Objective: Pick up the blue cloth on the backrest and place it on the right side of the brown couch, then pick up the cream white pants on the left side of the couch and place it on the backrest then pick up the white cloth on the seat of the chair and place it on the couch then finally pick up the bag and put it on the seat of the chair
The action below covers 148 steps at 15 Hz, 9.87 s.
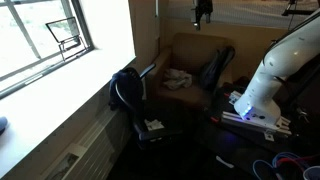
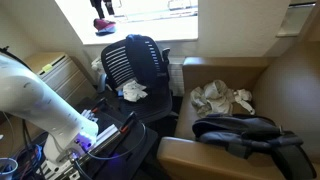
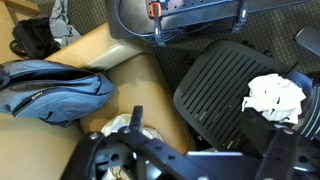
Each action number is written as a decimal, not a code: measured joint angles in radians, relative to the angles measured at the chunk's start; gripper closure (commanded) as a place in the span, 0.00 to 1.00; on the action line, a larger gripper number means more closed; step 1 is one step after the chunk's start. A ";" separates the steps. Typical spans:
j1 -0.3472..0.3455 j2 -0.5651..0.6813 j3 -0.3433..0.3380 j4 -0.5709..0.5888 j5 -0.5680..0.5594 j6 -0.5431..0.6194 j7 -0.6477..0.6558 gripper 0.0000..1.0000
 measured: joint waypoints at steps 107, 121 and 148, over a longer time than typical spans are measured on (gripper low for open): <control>-0.080 0.607 -0.354 0.315 0.052 0.606 0.620 0.98; -0.315 0.743 -0.492 0.496 0.203 0.616 0.806 0.98; -0.543 1.237 -0.545 0.926 0.352 0.992 1.295 0.35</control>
